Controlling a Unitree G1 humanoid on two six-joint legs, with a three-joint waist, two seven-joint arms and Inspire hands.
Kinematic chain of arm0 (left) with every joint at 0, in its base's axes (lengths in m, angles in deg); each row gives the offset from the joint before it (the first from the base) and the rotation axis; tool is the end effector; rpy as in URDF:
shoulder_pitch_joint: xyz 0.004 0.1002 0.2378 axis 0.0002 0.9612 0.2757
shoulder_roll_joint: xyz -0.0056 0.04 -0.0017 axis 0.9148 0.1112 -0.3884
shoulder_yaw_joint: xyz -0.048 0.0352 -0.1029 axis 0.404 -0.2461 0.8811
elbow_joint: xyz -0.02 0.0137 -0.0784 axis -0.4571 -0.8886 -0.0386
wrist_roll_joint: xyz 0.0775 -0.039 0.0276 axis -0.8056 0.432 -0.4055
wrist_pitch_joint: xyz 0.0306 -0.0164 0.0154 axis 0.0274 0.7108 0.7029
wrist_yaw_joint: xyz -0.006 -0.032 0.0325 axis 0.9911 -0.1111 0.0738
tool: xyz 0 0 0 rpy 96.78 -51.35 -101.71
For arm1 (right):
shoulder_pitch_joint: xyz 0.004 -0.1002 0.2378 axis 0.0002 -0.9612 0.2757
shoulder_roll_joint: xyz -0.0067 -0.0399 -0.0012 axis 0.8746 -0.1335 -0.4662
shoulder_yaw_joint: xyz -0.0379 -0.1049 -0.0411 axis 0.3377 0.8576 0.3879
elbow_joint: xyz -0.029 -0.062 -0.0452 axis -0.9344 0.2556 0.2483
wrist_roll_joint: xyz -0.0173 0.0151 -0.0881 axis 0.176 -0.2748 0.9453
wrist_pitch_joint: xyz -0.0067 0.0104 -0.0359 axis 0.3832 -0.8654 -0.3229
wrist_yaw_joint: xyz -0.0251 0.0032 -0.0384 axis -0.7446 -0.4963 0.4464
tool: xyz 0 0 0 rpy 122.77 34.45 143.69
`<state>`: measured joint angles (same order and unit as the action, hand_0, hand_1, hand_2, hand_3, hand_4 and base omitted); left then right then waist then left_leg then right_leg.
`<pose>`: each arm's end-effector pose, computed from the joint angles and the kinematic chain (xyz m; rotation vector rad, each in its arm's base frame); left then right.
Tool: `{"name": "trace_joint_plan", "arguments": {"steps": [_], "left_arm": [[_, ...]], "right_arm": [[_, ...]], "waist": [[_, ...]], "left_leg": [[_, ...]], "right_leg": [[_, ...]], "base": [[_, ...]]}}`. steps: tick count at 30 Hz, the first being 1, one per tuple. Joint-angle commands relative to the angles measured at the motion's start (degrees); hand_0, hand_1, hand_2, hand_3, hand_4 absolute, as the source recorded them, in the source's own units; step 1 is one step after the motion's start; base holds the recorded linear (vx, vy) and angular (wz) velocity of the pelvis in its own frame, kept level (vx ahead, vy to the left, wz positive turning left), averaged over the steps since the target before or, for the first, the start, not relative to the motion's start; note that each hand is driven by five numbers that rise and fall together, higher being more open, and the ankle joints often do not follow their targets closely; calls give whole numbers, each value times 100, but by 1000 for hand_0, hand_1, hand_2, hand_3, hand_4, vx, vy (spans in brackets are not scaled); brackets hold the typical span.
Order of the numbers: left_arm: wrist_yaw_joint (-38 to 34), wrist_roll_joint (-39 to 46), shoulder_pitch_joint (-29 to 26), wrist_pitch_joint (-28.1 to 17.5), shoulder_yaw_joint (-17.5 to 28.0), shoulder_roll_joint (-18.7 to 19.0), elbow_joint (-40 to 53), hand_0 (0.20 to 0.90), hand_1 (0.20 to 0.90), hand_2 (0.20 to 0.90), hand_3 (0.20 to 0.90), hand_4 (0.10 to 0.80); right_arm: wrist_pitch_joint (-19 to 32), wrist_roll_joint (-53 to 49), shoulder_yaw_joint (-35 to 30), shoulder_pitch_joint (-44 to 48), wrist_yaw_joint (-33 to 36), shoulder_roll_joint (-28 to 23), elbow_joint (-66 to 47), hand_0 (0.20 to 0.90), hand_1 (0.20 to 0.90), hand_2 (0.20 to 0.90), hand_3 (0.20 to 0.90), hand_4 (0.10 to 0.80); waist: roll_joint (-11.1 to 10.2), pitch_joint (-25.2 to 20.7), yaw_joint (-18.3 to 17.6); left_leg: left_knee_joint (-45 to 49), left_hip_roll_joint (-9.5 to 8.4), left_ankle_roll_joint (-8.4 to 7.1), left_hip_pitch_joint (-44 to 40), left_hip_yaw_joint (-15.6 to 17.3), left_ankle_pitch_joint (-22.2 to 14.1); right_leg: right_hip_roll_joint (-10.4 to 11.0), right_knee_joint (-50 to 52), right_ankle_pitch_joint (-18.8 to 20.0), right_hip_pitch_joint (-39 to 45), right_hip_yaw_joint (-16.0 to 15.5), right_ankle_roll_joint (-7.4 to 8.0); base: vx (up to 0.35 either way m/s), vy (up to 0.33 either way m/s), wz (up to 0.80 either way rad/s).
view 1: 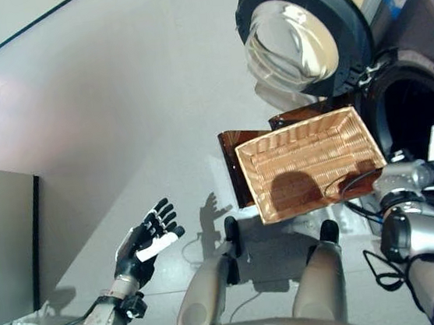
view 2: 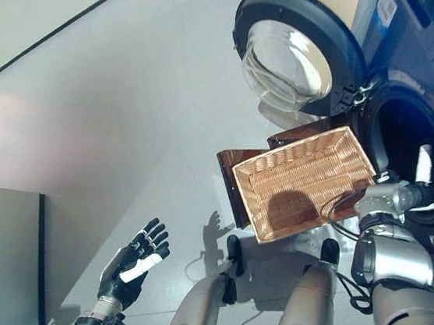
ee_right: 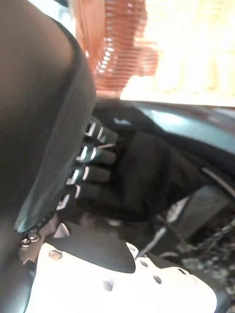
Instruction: Pick up the clothes and place them into the washing machine
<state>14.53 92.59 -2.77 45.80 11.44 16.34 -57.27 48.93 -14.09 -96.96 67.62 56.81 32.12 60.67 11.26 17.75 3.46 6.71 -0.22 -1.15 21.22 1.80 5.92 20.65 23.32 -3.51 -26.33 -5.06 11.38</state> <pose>0.0891 0.2312 -0.0193 -0.2822 0.3259 -0.1677 0.2688 -0.3307 0.0530 0.8702 -0.0245 -1.3059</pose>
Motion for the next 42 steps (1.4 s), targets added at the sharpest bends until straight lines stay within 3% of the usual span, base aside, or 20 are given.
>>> {"name": "trace_joint_plan", "arguments": {"steps": [1,4,15,19,22,25,27,30,42], "left_arm": [[60,-1,81,-422,473,-61,111,900,900,900,900,800],[82,-66,96,-426,644,-219,-4,900,900,900,900,800],[-97,-608,207,-453,1376,-849,-583,900,900,900,900,800],[-153,-713,210,-450,1463,-936,-669,900,900,900,900,800],[-257,-1042,195,-480,1669,-1177,-993,900,900,900,900,800],[-332,-1297,235,-506,1784,-1261,-1159,900,900,900,900,800],[-475,-1669,210,-551,1889,-1369,-1424,900,900,900,900,800],[-556,-1876,137,-601,1860,-1464,-1549,900,900,900,900,800],[-785,-2254,-36,-638,1779,-1630,-1780,900,900,900,900,800]], "right_arm": [[130,642,382,-348,-230,-230,-241,900,900,900,900,800],[-257,1474,926,-852,-481,-58,-306,900,900,900,900,800],[-577,2767,1732,-2146,-929,709,-1065,900,900,900,900,800],[-578,2867,1808,-2356,-986,897,-1266,900,900,900,900,800],[-669,3850,2210,-2927,-1001,979,-1907,900,900,900,900,800],[-712,4311,2211,-3188,-821,1098,-2118,900,900,900,900,800],[-772,5235,2463,-3606,-768,1084,-2764,900,900,900,900,800],[-758,5527,2665,-3920,-929,1138,-3186,900,900,900,900,800],[-595,4641,2791,-4243,-1237,1819,-3060,900,900,900,900,800]], "waist": [[-178,-274,-65],[-458,-323,-65],[-1129,-886,-177],[-1199,-967,-197],[-1338,-1168,-264],[-1369,-1249,-289],[-1410,-1327,-322],[-1444,-1423,-370],[-1488,-1606,-462]], "left_leg": [[306,529,-589,-165,-318,-462],[109,608,-594,-508,-347,-412],[-815,834,-548,-1653,-221,-183],[-936,847,-542,-1817,-169,-169],[-1091,868,-546,-2025,-85,-154],[-1117,874,-537,-2114,-42,-167],[-1136,884,-525,-2220,14,-197],[-1166,868,-517,-2333,74,-221],[-1171,907,-528,-2542,273,-286]], "right_leg": [[109,-564,780,352,31,151],[70,-873,876,802,-169,157],[-206,-1979,1197,1991,-612,204],[-252,-2099,1238,2123,-630,218],[-335,-2275,1341,2259,-627,235],[-378,-2358,1384,2333,-629,234],[-413,-2445,1414,2414,-609,240],[-434,-2502,1454,2474,-587,258],[-542,-2680,1425,2624,-501,241]], "base": [[58,-26,4],[124,-60,5],[134,-23,-9],[67,7,-10],[54,8,-14],[48,5,-9],[32,16,-11],[14,24,-21],[-10,13,-11]]}}
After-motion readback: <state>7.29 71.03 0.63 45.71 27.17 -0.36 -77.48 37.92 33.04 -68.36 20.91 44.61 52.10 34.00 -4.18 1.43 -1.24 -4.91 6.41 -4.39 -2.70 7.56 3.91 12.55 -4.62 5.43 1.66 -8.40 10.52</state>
